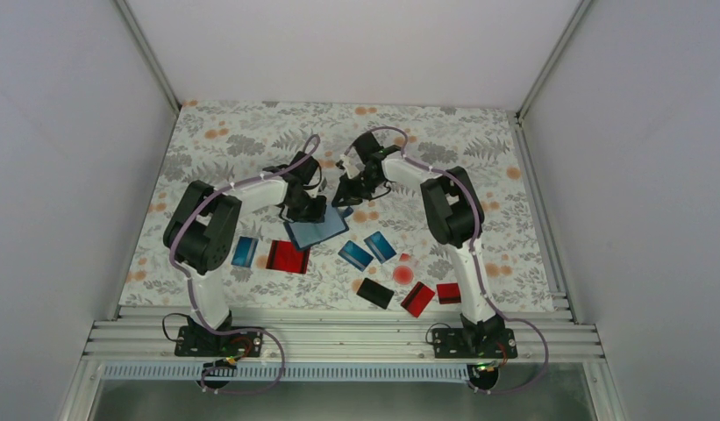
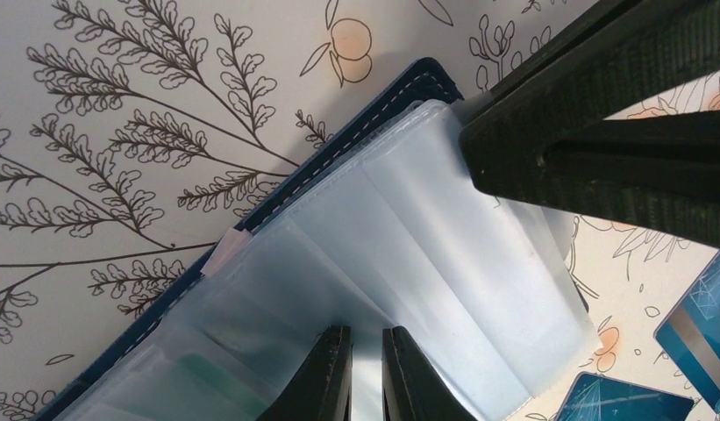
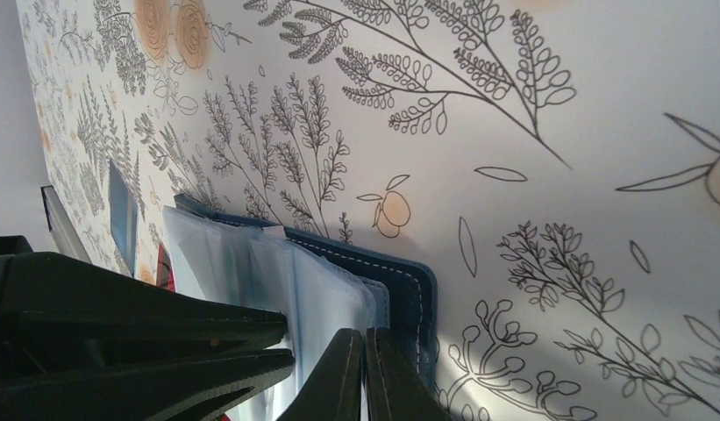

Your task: Put the credit cards into the card holder

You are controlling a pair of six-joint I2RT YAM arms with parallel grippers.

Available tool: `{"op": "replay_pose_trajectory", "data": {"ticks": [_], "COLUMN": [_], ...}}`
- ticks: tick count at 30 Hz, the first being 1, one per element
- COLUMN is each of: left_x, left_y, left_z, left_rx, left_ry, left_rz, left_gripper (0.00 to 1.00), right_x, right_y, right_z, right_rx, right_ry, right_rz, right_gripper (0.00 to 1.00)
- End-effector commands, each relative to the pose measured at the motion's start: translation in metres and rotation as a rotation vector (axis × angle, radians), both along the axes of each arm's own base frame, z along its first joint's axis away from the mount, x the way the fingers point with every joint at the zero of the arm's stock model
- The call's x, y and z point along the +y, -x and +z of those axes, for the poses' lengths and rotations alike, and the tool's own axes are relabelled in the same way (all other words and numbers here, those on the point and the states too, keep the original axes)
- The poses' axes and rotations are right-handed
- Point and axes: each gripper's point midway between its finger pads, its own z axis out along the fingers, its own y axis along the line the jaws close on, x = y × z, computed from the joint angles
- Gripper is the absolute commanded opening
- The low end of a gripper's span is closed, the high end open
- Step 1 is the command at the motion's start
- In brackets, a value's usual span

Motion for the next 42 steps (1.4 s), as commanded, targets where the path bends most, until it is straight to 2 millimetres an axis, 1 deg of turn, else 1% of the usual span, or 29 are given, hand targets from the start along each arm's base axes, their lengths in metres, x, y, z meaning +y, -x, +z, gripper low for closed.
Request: {"op": "replay_pose_trajectory", "data": {"ticks": [1,4,10,16,20,23,27,31,33,36,40,42], "left_x": [-0.002,-0.002,-0.002,0.002,0.009,0.019,0.031,0.041,0.043,0.037,0.028,0.024], "left_y": [-0.005,-0.006,-0.010,-0.008,-0.005,-0.001,0.004,0.012,0.016,0.018,0.018,0.015], "left_z": [-0.002,0.001,0.019,0.033,0.044,0.050,0.056,0.057,0.055,0.047,0.036,0.033], "left_rx": [-0.008,-0.011,-0.037,-0.050,-0.062,-0.069,-0.077,-0.078,-0.075,-0.062,-0.041,-0.034], "left_ry": [0.002,0.003,0.010,0.004,-0.002,-0.015,-0.020,-0.024,-0.015,0.020,0.054,0.064], "left_rz": [-0.012,-0.010,-0.002,0.008,0.025,0.045,0.067,0.088,0.089,0.063,0.030,0.012], "left_gripper": [0.11,0.11,0.11,0.11,0.12,0.12,0.12,0.12,0.12,0.13,0.12,0.13], "right_x": [0.008,0.010,0.012,0.018,0.026,0.033,0.042,0.047,0.044,0.030,0.006,-0.003], "right_y": [0.002,0.004,0.004,0.009,0.015,0.019,0.023,0.027,0.027,0.021,0.014,0.015], "right_z": [0.034,0.039,0.054,0.059,0.058,0.058,0.057,0.057,0.052,0.044,0.030,0.023], "right_rx": [-0.059,-0.061,-0.066,-0.043,-0.017,-0.002,0.009,0.006,-0.005,-0.034,-0.048,-0.044], "right_ry": [-0.032,-0.036,-0.025,-0.020,-0.030,-0.040,-0.047,-0.041,-0.010,0.061,0.138,0.164], "right_rz": [0.024,0.026,0.009,0.002,0.005,0.010,0.016,0.023,0.017,-0.010,-0.042,-0.050], "right_gripper": [0.04,0.04,0.04,0.04,0.04,0.04,0.04,0.04,0.04,0.06,0.18,0.24]}}
